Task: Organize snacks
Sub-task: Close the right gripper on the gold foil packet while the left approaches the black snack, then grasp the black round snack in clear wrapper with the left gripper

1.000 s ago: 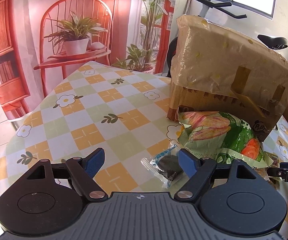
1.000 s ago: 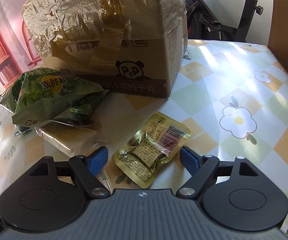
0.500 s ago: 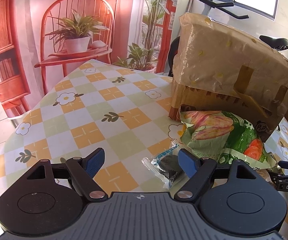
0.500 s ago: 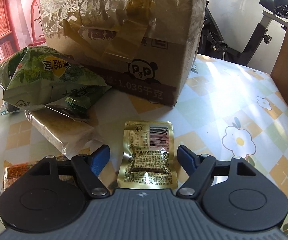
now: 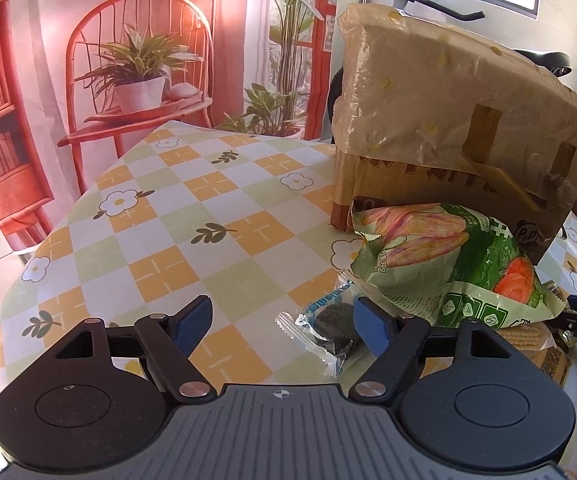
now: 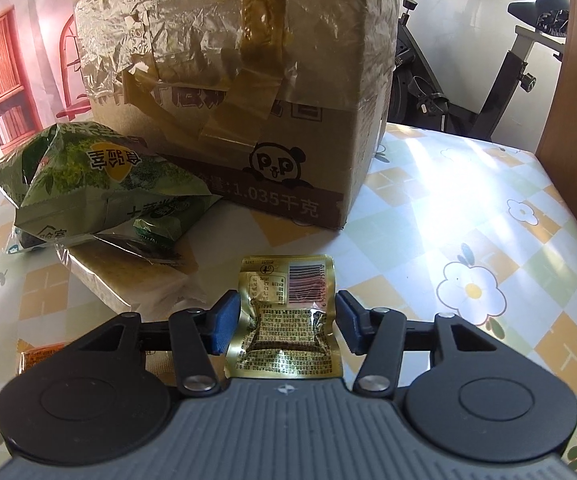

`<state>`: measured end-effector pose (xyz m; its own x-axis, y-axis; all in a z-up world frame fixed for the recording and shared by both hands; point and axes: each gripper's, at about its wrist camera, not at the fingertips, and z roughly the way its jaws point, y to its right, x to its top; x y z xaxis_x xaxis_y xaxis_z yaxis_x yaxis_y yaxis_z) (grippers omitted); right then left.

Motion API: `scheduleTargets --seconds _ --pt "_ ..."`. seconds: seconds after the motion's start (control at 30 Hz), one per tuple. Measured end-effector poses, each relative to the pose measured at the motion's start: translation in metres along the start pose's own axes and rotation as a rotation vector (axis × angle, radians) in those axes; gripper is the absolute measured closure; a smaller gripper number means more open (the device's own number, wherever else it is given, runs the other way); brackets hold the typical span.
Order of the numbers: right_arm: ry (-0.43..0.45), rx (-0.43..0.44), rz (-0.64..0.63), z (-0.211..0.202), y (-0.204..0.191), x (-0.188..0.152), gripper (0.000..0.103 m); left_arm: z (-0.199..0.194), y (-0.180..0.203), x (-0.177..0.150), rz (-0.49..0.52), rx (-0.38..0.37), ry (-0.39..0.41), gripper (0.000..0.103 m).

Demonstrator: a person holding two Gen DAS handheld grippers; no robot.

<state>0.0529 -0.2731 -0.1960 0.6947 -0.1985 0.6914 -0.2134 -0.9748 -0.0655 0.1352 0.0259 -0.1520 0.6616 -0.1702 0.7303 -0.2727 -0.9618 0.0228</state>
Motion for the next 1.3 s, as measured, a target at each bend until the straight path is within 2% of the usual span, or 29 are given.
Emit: scheduleTargets --seconds 0.57,0.97,1.13,1.23,1.3 --pt "0.086 0.037 0.002 -0.018 -0.008 0.019 0.048 0.004 -0.001 -0.006 0.023 -0.046 -0.039 0.024" --pt "0.088 0.046 0.027 -0.019 -0.005 0.018 0.048 0.017 0.002 -0.014 0.042 -0.076 -0.082 0.024" --pt "0.079 0.042 0.028 -0.017 -0.004 0.016 0.049 0.033 0.007 -0.001 0.109 -0.098 -0.057 0.024" --pt "0.079 0.04 0.03 -0.017 -0.004 0.016 0.048 0.054 0.008 0.004 0.143 -0.159 -0.107 0.024" --pt "0.08 0.041 0.033 -0.018 -0.004 0.017 0.048 0.064 0.012 0.004 0.183 -0.172 -0.13 0.024"
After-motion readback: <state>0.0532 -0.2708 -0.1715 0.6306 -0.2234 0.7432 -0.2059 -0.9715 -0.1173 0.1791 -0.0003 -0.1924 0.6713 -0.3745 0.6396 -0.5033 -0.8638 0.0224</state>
